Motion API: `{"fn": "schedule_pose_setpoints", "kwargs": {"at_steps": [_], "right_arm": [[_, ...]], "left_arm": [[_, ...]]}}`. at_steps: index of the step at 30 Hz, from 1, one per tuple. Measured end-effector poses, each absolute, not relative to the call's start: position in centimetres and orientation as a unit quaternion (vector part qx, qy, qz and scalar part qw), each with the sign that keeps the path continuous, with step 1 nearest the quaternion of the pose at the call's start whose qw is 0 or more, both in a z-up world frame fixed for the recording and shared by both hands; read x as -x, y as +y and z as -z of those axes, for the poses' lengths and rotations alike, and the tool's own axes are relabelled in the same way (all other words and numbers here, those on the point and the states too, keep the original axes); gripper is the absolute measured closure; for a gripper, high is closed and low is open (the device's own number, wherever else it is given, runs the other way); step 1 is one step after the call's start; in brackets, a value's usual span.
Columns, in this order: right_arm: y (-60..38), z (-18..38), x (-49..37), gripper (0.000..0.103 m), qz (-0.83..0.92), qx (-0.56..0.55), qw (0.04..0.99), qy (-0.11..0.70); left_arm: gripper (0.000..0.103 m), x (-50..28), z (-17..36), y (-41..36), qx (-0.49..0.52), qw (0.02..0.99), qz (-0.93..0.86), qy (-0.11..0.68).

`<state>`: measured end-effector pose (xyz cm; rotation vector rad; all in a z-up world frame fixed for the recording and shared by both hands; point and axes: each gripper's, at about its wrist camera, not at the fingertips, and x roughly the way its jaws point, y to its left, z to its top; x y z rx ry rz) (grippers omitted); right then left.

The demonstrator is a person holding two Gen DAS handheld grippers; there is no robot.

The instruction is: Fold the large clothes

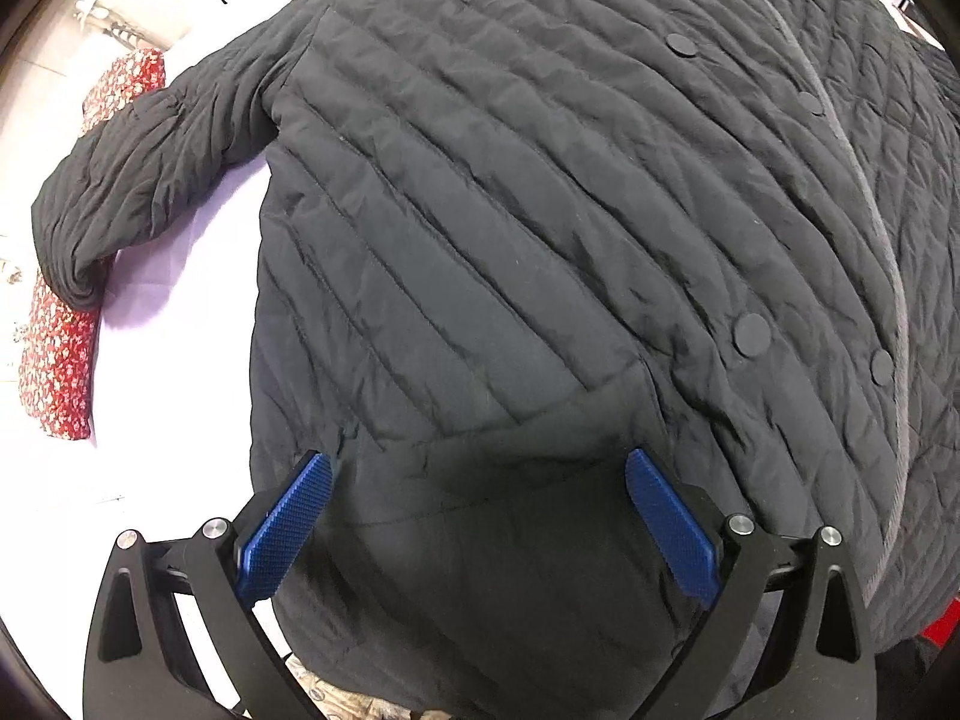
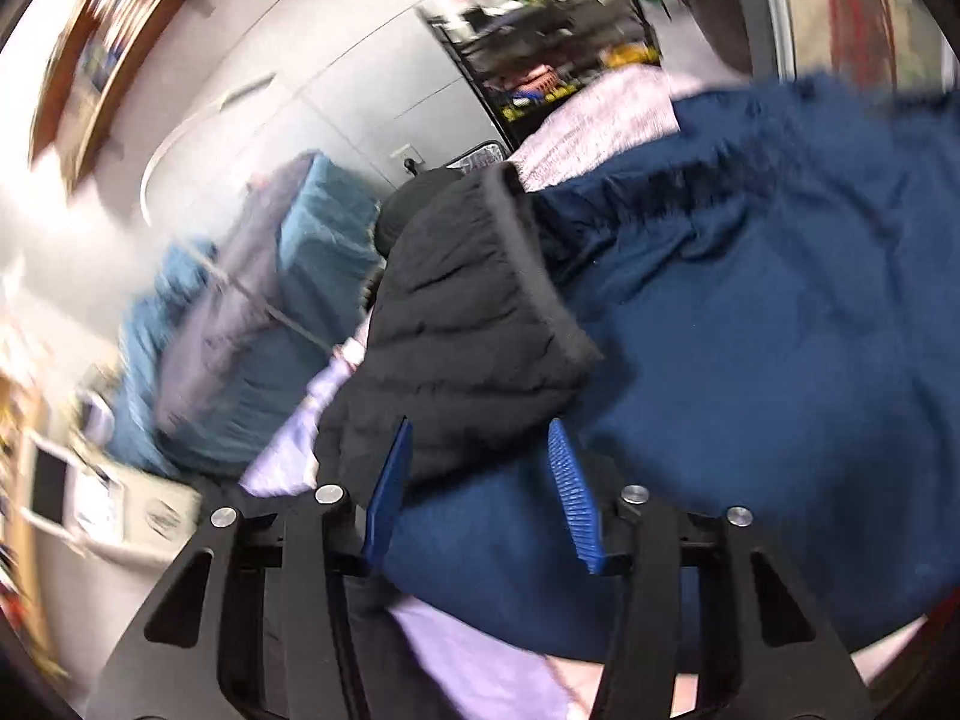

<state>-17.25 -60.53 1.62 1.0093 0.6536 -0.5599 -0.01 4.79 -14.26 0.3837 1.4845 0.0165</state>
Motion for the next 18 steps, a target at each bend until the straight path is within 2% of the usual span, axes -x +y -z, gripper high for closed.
{"fn": "schedule_pose_setpoints", "kwargs": {"at_steps": [2, 5, 7, 8, 12, 18], "right_arm": [[-61.3, -1.0, 16.9, 0.058, 0.254, -0.492, 0.78, 0.291], [-62.2, -0.6, 16.3, 0.073, 0.243, -0.516, 0.776, 0.27], [-62.5, -0.9, 16.0, 0.091, 0.248, -0.517, 0.774, 0.269], [-62.4, -1.1, 15.9, 0.094, 0.247, -0.516, 0.776, 0.267], [-61.4, -3.8, 15.0, 0.098, 0.253, -0.473, 0.8, 0.269], [-55.7, -11.4, 10.4, 0.099, 0.201, -0.343, 0.877, 0.27]], "left_arm": [[0.006, 0.7, 13.5, 4.8, -0.177, 0.721, -0.007, 0.67], [0.006, 1.7, 12.7, 4.9, -0.179, 0.723, -0.006, 0.667], [0.006, 2.2, 12.7, 5.3, -0.173, 0.726, -0.007, 0.666], [0.006, 2.4, 12.6, 5.5, -0.164, 0.727, -0.009, 0.667], [0.006, 3.1, 12.3, 6.7, -0.136, 0.74, -0.014, 0.659], [0.006, 1.6, 10.5, 7.4, -0.131, 0.768, -0.013, 0.626]]}}
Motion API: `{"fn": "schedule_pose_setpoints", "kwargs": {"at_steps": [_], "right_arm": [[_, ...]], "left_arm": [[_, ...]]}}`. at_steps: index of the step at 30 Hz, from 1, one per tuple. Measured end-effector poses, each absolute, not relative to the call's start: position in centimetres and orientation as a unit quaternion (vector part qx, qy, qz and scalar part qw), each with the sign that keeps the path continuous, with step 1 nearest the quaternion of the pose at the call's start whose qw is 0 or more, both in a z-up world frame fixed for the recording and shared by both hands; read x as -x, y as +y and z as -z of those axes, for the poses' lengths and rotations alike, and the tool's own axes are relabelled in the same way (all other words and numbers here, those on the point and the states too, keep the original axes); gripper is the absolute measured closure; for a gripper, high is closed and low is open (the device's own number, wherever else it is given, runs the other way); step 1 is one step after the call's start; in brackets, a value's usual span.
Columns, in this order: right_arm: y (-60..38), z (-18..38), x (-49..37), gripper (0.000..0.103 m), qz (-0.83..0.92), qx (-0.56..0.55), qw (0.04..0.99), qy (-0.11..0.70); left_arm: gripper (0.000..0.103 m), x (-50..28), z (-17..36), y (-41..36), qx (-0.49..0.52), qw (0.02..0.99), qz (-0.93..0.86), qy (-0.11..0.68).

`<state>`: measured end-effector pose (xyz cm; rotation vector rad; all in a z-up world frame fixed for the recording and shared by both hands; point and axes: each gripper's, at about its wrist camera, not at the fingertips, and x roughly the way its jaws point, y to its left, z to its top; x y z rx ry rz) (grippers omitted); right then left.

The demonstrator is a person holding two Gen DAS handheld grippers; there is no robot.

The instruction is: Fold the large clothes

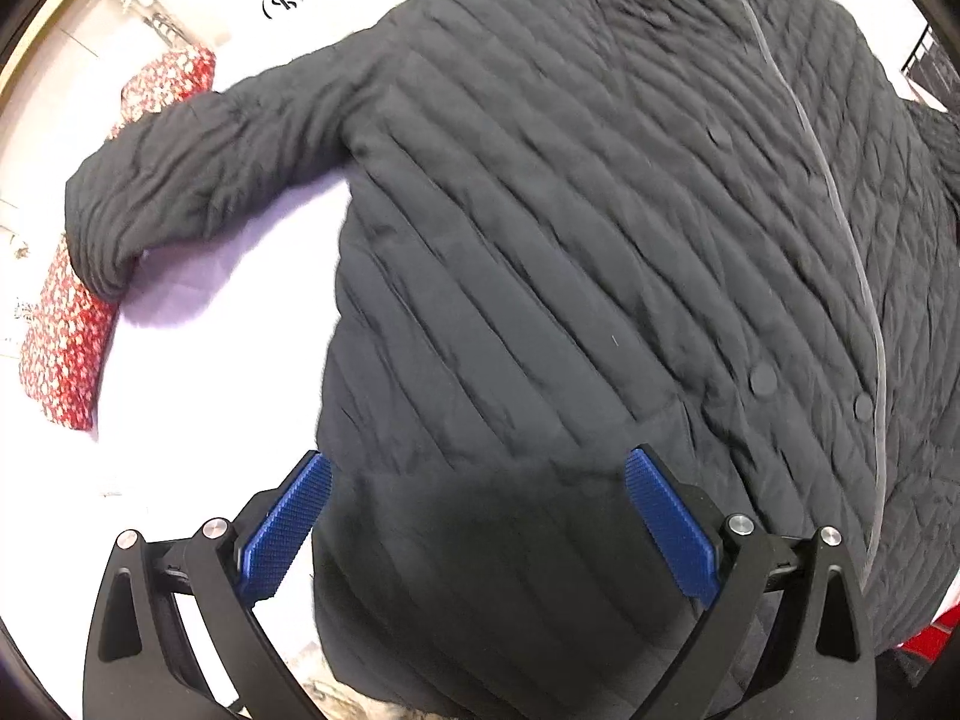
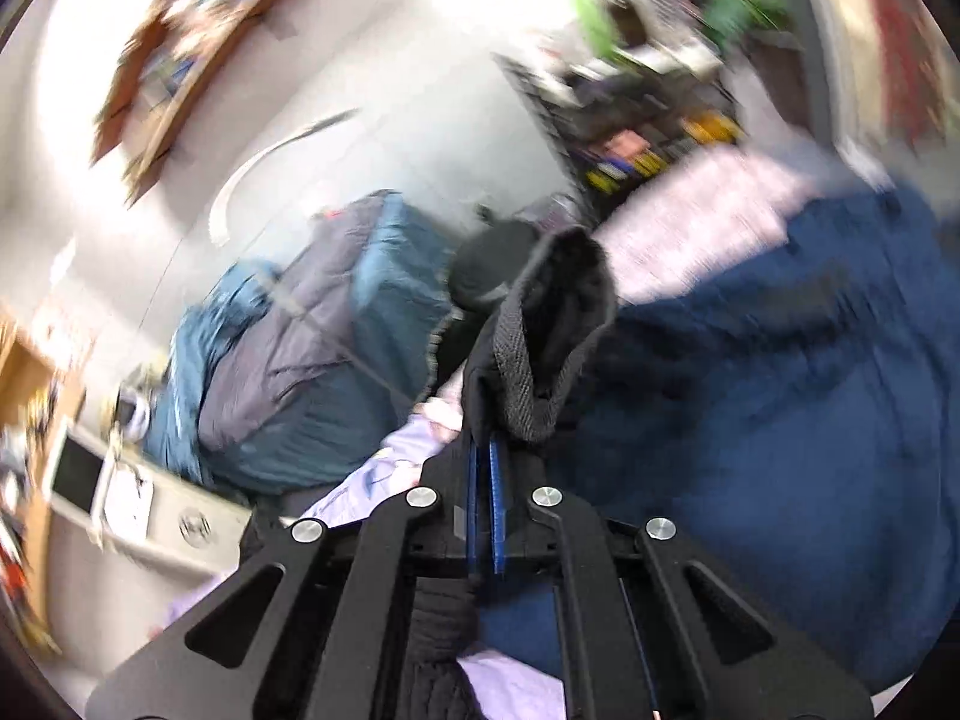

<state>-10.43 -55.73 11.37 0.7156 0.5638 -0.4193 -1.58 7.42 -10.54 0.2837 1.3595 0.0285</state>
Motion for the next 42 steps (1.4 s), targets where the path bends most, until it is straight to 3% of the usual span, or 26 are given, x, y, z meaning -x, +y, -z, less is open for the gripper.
{"fn": "schedule_pose_setpoints", "kwargs": {"at_steps": [5, 9, 18, 29, 32, 34, 35, 36, 42], "right_arm": [[-46.2, -15.9, 4.0, 0.099, 0.092, -0.255, 0.92, 0.283], [-36.0, -16.0, -2.0, 0.099, -0.012, -0.227, 0.923, 0.312], [-11.4, -9.1, -11.0, 0.099, -0.182, -0.176, 0.875, 0.413], [-4.2, 3.6, -15.9, 0.096, -0.137, -0.162, 0.804, 0.555], [-3.9, 5.3, -14.9, 0.075, -0.162, -0.189, 0.774, 0.582], [-4.0, 4.6, -13.6, 0.043, -0.175, -0.191, 0.779, 0.57], [-4.2, 4.0, -13.2, 0.035, -0.176, -0.19, 0.785, 0.563], [-4.9, 3.2, -12.6, 0.031, -0.174, -0.19, 0.795, 0.549], [-11.4, 2.3, -10.9, 0.031, -0.037, -0.089, 0.845, 0.526]], "left_arm": [[0.006, 0.2, 9.0, 8.8, -0.107, 0.785, -0.013, 0.611], [0.006, -0.5, 8.1, 9.9, -0.089, 0.793, -0.012, 0.602], [0.006, -1.6, 7.0, 17.0, -0.066, 0.801, -0.041, 0.593], [0.006, -2.8, 9.2, 23.0, -0.063, 0.788, -0.048, 0.61], [0.006, -3.6, 9.1, 23.0, -0.062, 0.792, -0.04, 0.606], [0.006, -4.4, 9.0, 22.7, -0.064, 0.795, -0.032, 0.603], [0.006, -5.0, 8.7, 22.3, -0.066, 0.797, -0.025, 0.599], [0.006, -5.6, 8.3, 21.9, -0.069, 0.801, -0.017, 0.595], [0.008, -10.6, 5.1, 16.7, -0.068, 0.83, 0.061, 0.551]]}}
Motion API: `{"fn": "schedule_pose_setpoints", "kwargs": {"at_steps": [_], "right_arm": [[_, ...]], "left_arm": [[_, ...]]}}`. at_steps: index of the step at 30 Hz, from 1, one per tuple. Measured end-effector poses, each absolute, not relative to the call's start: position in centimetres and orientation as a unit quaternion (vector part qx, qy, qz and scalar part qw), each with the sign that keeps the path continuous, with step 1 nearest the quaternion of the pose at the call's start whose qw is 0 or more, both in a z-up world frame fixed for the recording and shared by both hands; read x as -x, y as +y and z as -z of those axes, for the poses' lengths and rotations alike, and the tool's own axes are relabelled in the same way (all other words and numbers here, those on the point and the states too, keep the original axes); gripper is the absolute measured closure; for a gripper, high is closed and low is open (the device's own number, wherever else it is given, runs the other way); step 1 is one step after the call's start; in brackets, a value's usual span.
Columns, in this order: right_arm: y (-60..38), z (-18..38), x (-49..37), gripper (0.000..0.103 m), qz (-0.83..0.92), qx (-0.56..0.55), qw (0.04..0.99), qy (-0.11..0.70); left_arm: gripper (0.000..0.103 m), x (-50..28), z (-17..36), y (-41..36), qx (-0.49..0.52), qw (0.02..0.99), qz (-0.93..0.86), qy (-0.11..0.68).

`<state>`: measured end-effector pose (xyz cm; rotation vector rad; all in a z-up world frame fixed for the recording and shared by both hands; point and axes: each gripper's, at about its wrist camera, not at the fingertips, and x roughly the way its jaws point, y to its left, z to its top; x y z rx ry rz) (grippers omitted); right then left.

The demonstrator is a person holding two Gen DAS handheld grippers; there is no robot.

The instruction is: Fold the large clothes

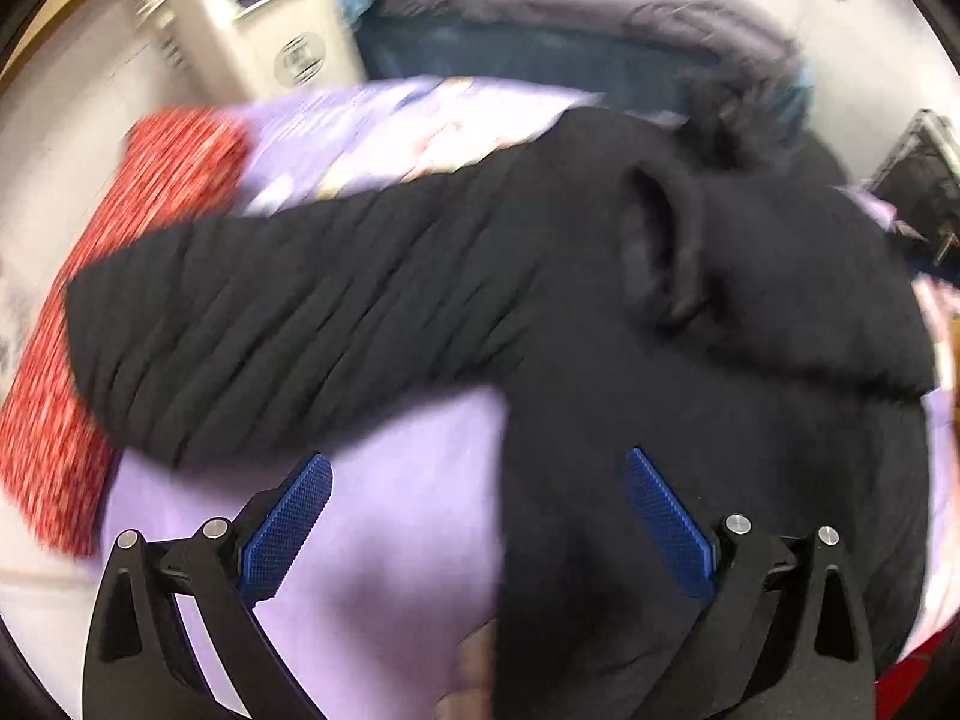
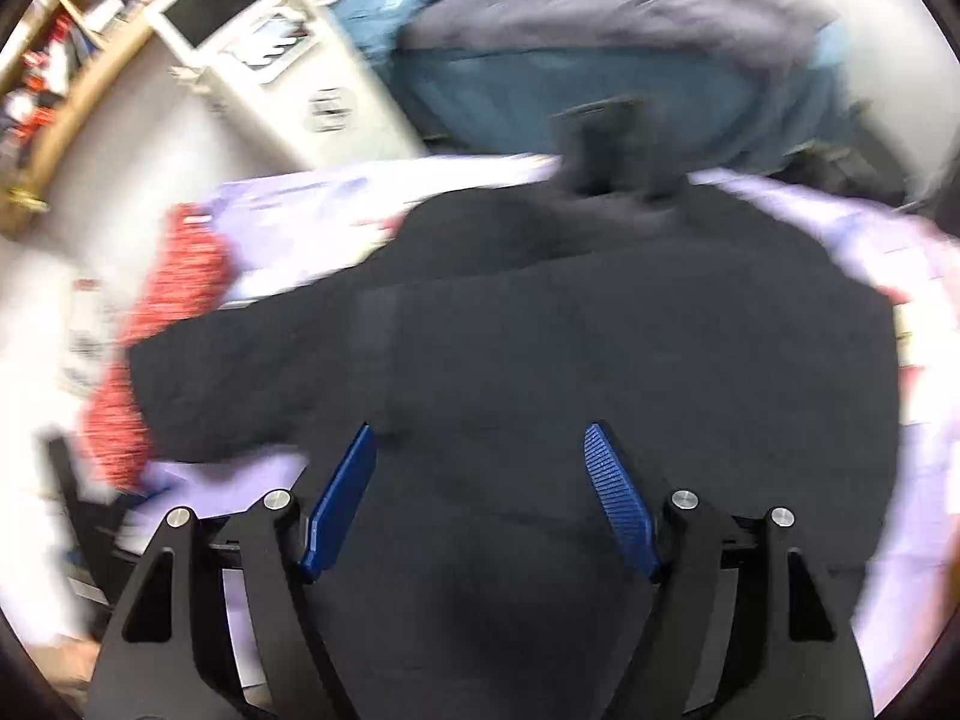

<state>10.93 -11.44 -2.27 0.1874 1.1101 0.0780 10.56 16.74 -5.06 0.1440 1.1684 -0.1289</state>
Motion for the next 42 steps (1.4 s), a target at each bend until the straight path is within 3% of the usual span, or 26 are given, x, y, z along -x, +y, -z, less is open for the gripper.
{"fn": "schedule_pose_setpoints", "kwargs": {"at_steps": [3, 8, 15, 19, 21, 33, 38, 42], "right_arm": [[-15.6, 3.9, -10.7, 0.031, 0.046, -0.033, 0.844, 0.534], [-20.8, 7.5, -10.1, 0.031, 0.075, -0.036, 0.813, 0.576], [-21.3, 13.1, -10.3, 0.029, 0.055, -0.023, 0.776, 0.628], [-21.1, 14.8, -10.9, 0.025, 0.049, 0.004, 0.763, 0.645], [-21.3, 15.4, -11.6, 0.024, 0.052, 0.002, 0.756, 0.652], [-21.7, 17.1, -14.4, 0.015, 0.077, 0.021, 0.741, 0.666], [-20.9, 14.8, -12.7, 0.015, 0.095, 0.005, 0.746, 0.66], [-20.2, 10.7, -10.5, 0.015, 0.079, -0.036, 0.789, 0.608]], "left_arm": [[0.013, -13.2, 3.5, 12.1, -0.075, 0.836, 0.115, 0.532], [0.02, -16.7, 3.4, 4.8, -0.081, 0.823, 0.178, 0.533], [0.017, -19.2, 12.5, -0.5, -0.175, 0.755, 0.141, 0.616], [0.005, -20.0, 14.9, 0.3, -0.149, 0.744, 0.129, 0.639], [0.005, -20.8, 16.0, 1.1, -0.109, 0.729, 0.129, 0.663], [0.005, -19.8, 17.1, 0.8, -0.118, 0.739, 0.144, 0.648], [0.007, -18.1, 15.0, 3.6, -0.083, 0.755, 0.138, 0.635], [0.007, -15.3, 12.0, 7.5, -0.023, 0.788, 0.12, 0.604]]}}
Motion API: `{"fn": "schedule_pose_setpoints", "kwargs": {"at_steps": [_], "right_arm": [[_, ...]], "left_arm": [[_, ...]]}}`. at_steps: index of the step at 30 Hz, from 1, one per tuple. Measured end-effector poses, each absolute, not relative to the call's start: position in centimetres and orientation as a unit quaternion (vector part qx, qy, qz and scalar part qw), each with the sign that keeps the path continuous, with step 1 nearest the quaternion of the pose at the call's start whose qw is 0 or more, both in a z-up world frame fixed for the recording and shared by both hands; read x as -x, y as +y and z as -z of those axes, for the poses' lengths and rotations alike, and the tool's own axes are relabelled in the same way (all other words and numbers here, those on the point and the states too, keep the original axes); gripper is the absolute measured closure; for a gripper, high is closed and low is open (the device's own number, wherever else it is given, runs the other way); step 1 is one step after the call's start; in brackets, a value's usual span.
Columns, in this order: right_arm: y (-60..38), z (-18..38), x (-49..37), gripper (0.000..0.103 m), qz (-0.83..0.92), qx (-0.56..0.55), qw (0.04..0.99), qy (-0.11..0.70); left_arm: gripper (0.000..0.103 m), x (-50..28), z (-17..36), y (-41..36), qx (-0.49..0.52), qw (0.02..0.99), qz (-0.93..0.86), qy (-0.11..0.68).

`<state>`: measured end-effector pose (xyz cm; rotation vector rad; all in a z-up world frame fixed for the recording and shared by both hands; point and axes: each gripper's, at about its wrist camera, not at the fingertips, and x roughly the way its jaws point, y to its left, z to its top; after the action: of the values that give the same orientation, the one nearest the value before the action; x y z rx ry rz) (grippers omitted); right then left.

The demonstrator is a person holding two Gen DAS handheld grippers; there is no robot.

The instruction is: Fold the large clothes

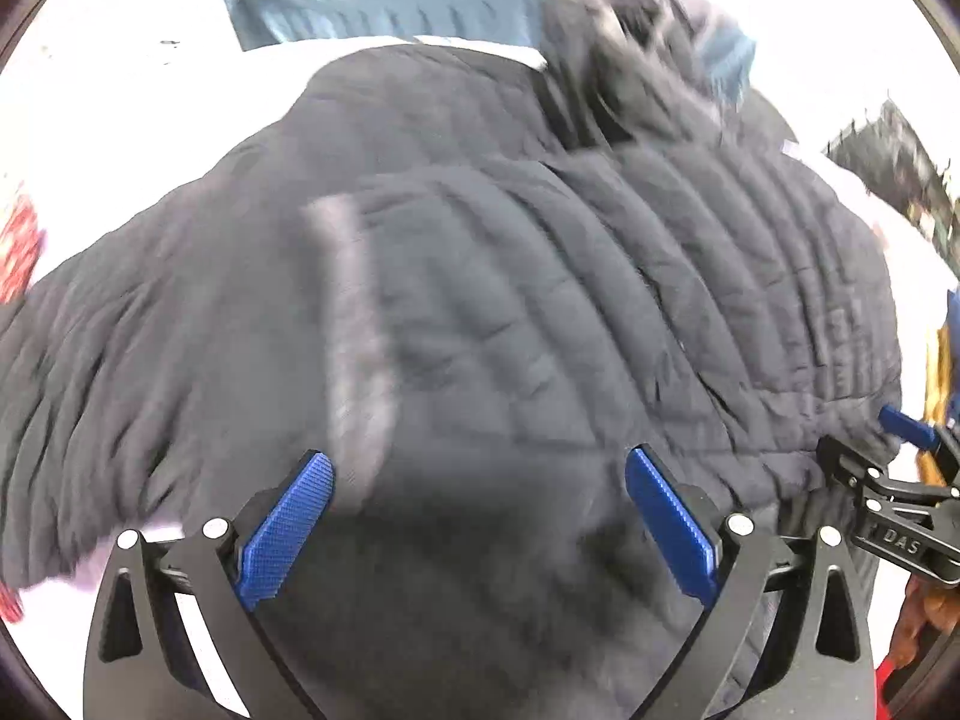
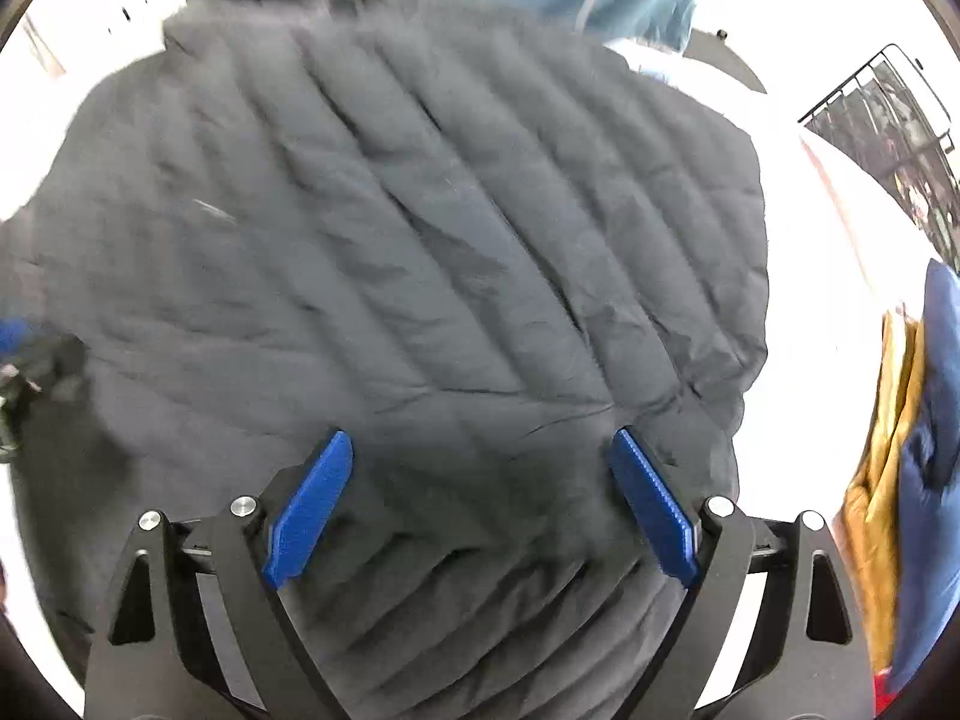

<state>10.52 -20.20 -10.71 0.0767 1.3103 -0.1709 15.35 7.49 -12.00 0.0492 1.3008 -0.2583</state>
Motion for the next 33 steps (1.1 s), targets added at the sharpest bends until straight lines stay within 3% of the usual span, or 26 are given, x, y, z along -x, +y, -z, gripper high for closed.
{"fn": "schedule_pose_setpoints", "kwargs": {"at_steps": [4, 13, 20, 27, 33], "right_arm": [[-17.7, 8.4, -8.2, 0.015, 0.04, -0.041, 0.798, 0.599], [-9.7, 10.0, -2.8, 0.015, -0.059, -0.025, 0.769, 0.636], [-6.8, 8.9, -2.1, 0.015, -0.084, 0.013, 0.777, 0.624], [-7.0, 8.3, -1.4, 0.015, -0.066, 0.013, 0.779, 0.624], [-8.0, 7.8, -1.2, 0.015, -0.044, 0.0, 0.778, 0.627]], "left_arm": [[0.007, -12.0, 10.8, 13.2, 0.032, 0.799, 0.094, 0.593], [0.011, -5.5, 11.3, 31.6, 0.158, 0.789, -0.081, 0.588], [0.016, -4.0, 9.1, 43.2, 0.292, 0.801, -0.162, 0.497], [0.02, -6.2, 9.8, 45.5, 0.379, 0.791, -0.123, 0.464], [0.022, -6.2, 9.5, 41.8, 0.454, 0.784, -0.095, 0.412]]}}
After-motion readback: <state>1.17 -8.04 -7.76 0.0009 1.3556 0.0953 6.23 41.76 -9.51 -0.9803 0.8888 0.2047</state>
